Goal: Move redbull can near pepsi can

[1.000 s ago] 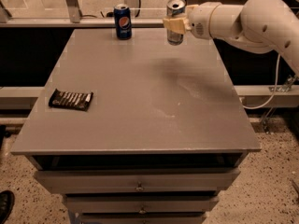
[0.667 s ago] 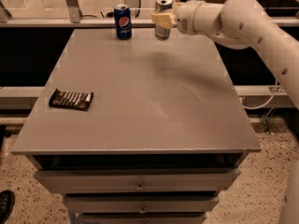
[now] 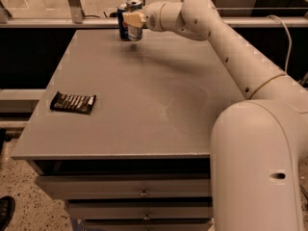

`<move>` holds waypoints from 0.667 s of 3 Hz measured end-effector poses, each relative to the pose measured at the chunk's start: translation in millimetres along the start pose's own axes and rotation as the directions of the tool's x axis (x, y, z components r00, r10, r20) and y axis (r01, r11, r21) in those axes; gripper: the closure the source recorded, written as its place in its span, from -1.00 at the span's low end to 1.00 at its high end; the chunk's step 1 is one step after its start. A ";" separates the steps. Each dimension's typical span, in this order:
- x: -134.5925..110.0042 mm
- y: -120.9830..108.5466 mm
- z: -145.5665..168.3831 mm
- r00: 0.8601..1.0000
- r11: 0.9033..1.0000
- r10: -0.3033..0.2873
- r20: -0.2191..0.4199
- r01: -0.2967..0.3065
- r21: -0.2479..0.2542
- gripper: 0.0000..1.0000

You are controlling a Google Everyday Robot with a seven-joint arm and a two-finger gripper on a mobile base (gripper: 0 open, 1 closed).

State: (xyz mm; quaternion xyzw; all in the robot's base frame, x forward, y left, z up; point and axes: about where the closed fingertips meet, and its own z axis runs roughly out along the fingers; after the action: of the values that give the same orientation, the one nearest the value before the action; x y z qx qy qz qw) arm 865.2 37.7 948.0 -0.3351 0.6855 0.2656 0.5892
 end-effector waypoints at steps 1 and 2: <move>13.0 -5.0 10.3 0.999 1.000 0.023 -0.027 -0.023 0.004 1.00; 26.1 -17.7 9.7 0.999 0.999 0.039 -0.037 -0.038 0.028 0.88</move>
Offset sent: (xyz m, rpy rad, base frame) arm 0.0285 -0.0295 -0.0381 -0.0077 0.0605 -0.0786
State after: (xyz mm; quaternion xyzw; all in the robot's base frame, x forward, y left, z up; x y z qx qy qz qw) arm 882.9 30.1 921.2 -0.3187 0.7064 0.2611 0.5755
